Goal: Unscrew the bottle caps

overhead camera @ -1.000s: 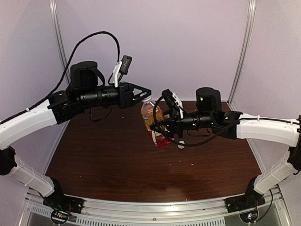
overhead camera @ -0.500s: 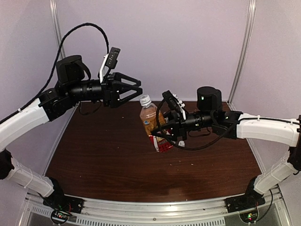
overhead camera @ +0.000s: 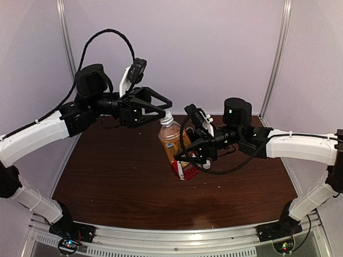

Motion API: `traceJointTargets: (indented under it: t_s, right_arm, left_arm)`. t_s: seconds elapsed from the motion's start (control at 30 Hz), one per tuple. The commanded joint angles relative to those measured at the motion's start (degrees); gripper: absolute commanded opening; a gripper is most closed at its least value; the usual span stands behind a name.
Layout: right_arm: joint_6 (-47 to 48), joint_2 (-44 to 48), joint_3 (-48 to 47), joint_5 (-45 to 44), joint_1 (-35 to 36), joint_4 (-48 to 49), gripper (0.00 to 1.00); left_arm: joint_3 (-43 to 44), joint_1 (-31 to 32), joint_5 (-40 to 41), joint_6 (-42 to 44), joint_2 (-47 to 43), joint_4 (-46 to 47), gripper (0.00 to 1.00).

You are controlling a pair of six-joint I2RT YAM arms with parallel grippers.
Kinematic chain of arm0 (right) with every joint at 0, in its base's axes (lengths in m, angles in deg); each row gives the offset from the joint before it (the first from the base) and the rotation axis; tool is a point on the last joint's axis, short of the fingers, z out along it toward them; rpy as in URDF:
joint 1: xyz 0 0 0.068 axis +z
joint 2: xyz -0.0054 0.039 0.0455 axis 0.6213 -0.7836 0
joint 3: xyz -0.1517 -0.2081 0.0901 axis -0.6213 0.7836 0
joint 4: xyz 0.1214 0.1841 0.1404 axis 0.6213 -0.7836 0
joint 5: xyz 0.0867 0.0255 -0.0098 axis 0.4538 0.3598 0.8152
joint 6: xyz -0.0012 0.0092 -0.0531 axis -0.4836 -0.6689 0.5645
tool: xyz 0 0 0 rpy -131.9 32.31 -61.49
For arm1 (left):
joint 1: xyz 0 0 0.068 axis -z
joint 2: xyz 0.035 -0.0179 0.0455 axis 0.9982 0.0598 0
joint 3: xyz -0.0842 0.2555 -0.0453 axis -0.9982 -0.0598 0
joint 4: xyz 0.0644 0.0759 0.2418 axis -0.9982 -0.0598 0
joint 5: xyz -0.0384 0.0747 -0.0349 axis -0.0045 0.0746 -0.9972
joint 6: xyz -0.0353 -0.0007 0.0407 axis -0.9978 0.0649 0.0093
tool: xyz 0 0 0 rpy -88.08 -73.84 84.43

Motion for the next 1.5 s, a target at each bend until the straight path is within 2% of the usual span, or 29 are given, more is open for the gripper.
traceJointTargets:
  t_s: [0.0, 0.37, 0.63, 0.83, 0.93, 1.1, 1.27, 1.37, 1.47]
  right_arm:
    - [-1.5, -0.5, -0.8, 3.0, 0.3, 3.7, 0.45]
    - [-0.4, -0.7, -0.7, 1.9, 0.2, 2.6, 0.44]
    - [0.4, -0.4, -0.5, 0.8, 0.2, 1.4, 0.44]
    - [1.8, 0.0, -0.1, -2.7, 0.2, -0.6, 0.44]
    - [3.1, 1.1, -0.1, -8.0, 0.1, -2.9, 0.44]
    - [6.2, 2.2, -2.0, -22.4, 0.2, -10.3, 0.44]
    - [6.4, 3.1, -1.0, -31.6, 0.2, -10.4, 0.44]
    - [6.2, 3.4, -0.5, -32.8, 0.1, -9.6, 0.44]
    - [6.3, 3.5, -0.4, -32.3, 0.2, -9.8, 0.44]
  left_arm:
    - [0.2, -0.3, -4.6, -2.9, 1.7, 6.4, 0.59]
    - [-2.3, -0.3, -6.0, -4.0, 2.2, 9.2, 0.47]
    - [-2.4, -0.3, -6.2, -4.0, 2.3, 9.5, 0.34]
    - [-2.8, -0.3, -3.7, -4.5, 1.2, 9.6, 0.15]
    - [-3.5, -0.3, 1.0, -4.7, -0.4, 8.3, 0.00]
    - [-3.0, 1.0, 19.0, -5.8, -3.5, 0.4, 0.00]
    - [0.9, 6.0, 40.6, -6.9, -4.2, -12.7, 0.00]
    - [0.7, 6.1, 44.8, -9.7, -4.3, -13.8, 0.00]
    - [0.9, 6.1, 45.1, -9.9, -3.8, -13.9, 0.01]
